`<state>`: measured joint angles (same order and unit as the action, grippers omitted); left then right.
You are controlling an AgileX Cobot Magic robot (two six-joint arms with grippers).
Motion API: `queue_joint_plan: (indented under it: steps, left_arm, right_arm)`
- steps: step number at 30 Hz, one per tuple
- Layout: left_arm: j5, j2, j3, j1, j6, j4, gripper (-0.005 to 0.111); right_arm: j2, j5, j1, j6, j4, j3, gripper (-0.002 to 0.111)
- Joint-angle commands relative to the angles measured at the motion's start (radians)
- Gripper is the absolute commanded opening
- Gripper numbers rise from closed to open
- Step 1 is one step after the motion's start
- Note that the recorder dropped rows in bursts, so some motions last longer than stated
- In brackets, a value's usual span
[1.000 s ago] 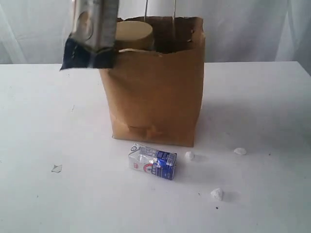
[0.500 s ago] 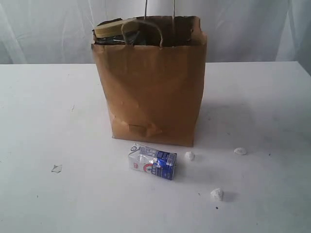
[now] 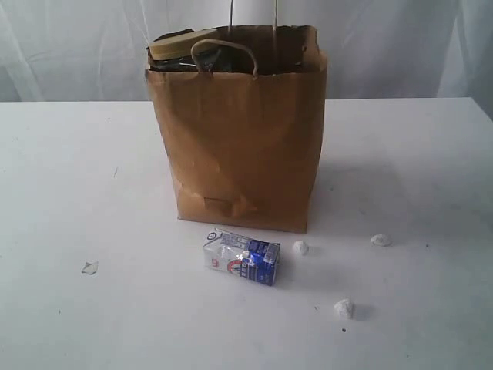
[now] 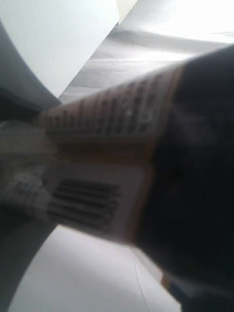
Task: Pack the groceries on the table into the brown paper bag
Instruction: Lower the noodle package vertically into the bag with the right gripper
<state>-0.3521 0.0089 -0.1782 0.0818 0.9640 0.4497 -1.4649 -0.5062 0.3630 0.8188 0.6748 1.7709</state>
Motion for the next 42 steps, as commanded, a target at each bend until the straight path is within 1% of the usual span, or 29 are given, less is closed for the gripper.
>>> queue_joint_plan:
  steps: [1,4,8,12,15,17,21,29,31,32,34,37,42]
  left_arm:
    - [-0.021,-0.009,0.005,-0.007,-0.001,-0.002,0.0]
    - [-0.022,-0.009,0.005,-0.007,-0.001,-0.002,0.0]
    - [-0.03,-0.009,0.005,-0.007,-0.001,-0.007,0.0]
    - [-0.043,-0.009,0.005,-0.007,-0.001,-0.013,0.0]
    - [-0.044,-0.009,0.005,-0.007,-0.001,-0.056,0.0]
    - [-0.044,-0.009,0.005,-0.007,-0.001,-0.057,0.0]
    - [-0.044,-0.009,0.007,-0.007,-0.001,-0.057,0.0]
    - [-0.042,-0.009,0.009,-0.007,-0.001,-0.057,0.0]
    - [-0.041,-0.009,0.009,-0.007,-0.001,-0.057,0.0]
    - [-0.041,-0.009,0.009,-0.007,-0.001,-0.057,0.0]
    - [-0.041,-0.009,0.009,-0.007,-0.001,-0.057,0.0]
    - [-0.041,-0.009,0.009,-0.007,-0.001,-0.057,0.0]
    - [-0.041,-0.009,0.009,-0.007,-0.001,-0.057,0.0]
  right_arm:
    - [0.008,0.091,-0.005,0.106,0.032,-0.018,0.0]
    - [0.006,0.099,-0.005,0.134,0.032,-0.047,0.0]
    - [0.006,0.162,-0.005,0.15,0.037,-0.095,0.0]
    - [0.006,0.231,-0.005,0.15,0.086,-0.138,0.0]
    - [0.006,0.23,-0.005,0.147,0.16,-0.163,0.0]
    - [0.006,0.23,-0.005,0.147,0.207,-0.184,0.0]
    - [-0.018,0.246,-0.005,0.147,0.23,-0.211,0.0]
    - [-0.086,0.231,-0.005,0.147,0.223,-0.228,0.0]
    - [-0.091,0.197,-0.005,0.147,0.209,-0.228,0.0]
    - [-0.093,0.141,-0.005,0.147,0.197,-0.237,0.0]
    - [-0.094,0.118,-0.005,0.146,0.158,-0.278,0.0]
    - [-0.094,0.137,-0.005,0.146,0.094,-0.33,0.0]
    - [-0.113,0.172,-0.005,0.146,0.091,-0.356,0.0]
